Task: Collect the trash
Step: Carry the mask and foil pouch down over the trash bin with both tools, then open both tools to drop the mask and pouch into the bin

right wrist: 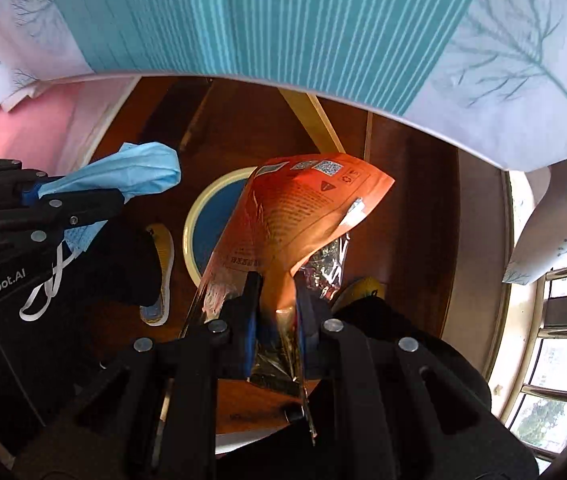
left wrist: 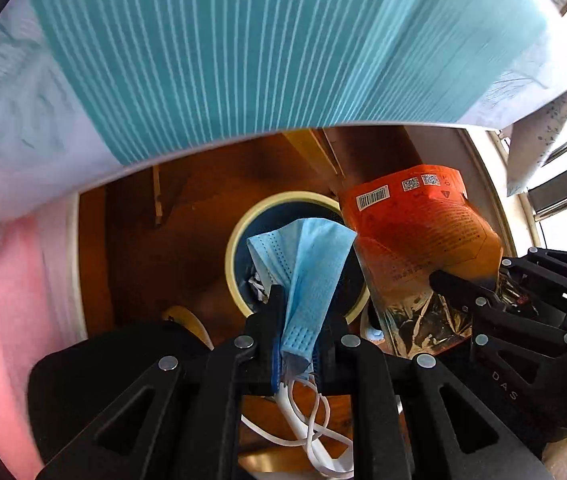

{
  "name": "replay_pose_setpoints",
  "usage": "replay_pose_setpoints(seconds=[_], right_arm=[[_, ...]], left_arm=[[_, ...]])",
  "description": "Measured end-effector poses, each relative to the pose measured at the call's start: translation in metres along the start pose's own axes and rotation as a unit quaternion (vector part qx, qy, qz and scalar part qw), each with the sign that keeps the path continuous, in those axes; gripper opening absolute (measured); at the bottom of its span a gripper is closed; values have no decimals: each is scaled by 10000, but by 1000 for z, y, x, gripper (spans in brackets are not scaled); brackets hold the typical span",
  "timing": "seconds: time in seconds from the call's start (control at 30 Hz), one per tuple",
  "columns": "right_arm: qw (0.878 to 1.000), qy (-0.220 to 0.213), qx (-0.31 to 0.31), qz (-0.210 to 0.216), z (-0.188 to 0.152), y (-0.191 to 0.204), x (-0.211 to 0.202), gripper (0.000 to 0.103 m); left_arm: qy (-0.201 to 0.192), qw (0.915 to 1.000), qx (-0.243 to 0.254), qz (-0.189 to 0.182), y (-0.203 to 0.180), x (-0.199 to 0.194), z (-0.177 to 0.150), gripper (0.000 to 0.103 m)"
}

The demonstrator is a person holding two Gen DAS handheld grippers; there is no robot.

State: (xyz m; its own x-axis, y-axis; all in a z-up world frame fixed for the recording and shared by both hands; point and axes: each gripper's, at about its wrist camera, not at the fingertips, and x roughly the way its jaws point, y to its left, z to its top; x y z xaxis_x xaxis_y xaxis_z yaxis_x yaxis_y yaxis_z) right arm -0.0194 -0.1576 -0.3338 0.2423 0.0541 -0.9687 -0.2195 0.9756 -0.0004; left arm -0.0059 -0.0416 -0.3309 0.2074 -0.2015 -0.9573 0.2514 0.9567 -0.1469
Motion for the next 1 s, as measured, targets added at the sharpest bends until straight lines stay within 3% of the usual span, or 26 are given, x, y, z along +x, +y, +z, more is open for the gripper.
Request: replay_pose_setpoints(seconds=[0.3, 0.53, 0.73, 0.9, 0.97, 1.0], right_arm=[[9966, 459, 666, 147, 15, -19, 85, 12], [9918, 478, 1117, 399, 21, -31, 126, 14], [9906, 465, 1242, 342, 24, -34, 146, 17], [9919, 515, 1142, 202, 25, -32, 158, 27], [9920, 522, 1129, 198, 25, -33, 157, 32], [9921, 525, 1131, 151, 26, -34, 158, 34]], left_arm=[[280, 9994, -198, 38, 9, 90, 20, 11], [356, 9991, -72, 213, 9, 130, 30, 11], [562, 9979, -159, 272, 15, 155, 39, 14], [642, 9974, -110, 306, 15, 162, 41, 29], [668, 9973, -105, 299, 15, 163, 40, 48], [668, 9972, -115, 323, 16, 164, 40, 50]])
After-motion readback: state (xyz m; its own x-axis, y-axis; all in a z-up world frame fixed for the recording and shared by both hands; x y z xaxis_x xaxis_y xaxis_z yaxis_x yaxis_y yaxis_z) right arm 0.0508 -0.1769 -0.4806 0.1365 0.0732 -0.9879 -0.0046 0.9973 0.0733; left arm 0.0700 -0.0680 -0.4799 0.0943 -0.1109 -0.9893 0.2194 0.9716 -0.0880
